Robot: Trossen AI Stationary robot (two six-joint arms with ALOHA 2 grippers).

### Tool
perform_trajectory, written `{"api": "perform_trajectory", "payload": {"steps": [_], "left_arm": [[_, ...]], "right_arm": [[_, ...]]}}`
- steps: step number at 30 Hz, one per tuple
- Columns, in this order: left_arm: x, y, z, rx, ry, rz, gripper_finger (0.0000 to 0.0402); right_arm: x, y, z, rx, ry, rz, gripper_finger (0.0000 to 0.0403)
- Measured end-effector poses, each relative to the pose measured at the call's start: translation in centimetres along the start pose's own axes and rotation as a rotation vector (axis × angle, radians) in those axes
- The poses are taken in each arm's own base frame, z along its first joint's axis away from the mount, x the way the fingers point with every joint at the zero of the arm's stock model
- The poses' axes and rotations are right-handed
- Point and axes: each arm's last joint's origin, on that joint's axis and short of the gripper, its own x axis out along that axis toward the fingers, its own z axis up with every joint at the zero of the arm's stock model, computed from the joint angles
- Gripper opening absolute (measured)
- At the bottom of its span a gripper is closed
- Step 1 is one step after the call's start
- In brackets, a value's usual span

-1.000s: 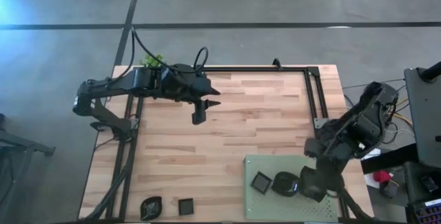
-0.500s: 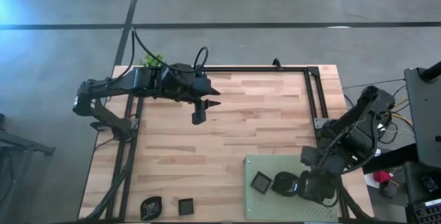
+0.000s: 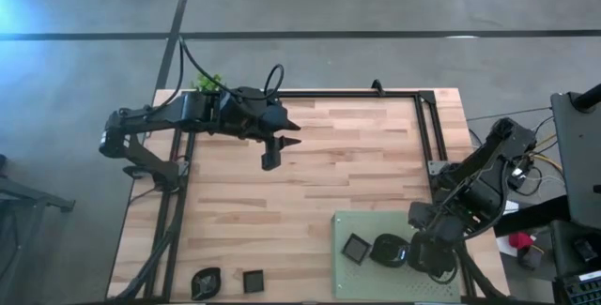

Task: Pick & Place Mini shaped plates
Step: Stack the distorted square plate on the distorted square plates on the shelf, then stack the square plate on the square plates on the shelf

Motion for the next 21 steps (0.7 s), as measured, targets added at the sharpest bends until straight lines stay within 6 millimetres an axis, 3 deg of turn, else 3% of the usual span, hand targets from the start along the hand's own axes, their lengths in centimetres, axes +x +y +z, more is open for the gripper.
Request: {"api": "perform_trajectory", "payload": {"steps": [5,15,21], "left_arm": [[0.0,0.0,0.0,-0.001,0.0,0.0,0.0147],[0.0,0.0,0.0,-0.001,0.0,-0.001,0.0147],[0.0,-0.2,-0.7,0.018,0.076,-0.008,0.0147]], "right_arm": [[0.1,-0.1,0.0,-0.016,0.002,-0.008,0.002],[0.1,-0.1,0.0,-0.025,0.002,-0.006,0.0085],[-0.9,0.0,-0.1,-0.011,-0.028,0.027,0.0086]]}}
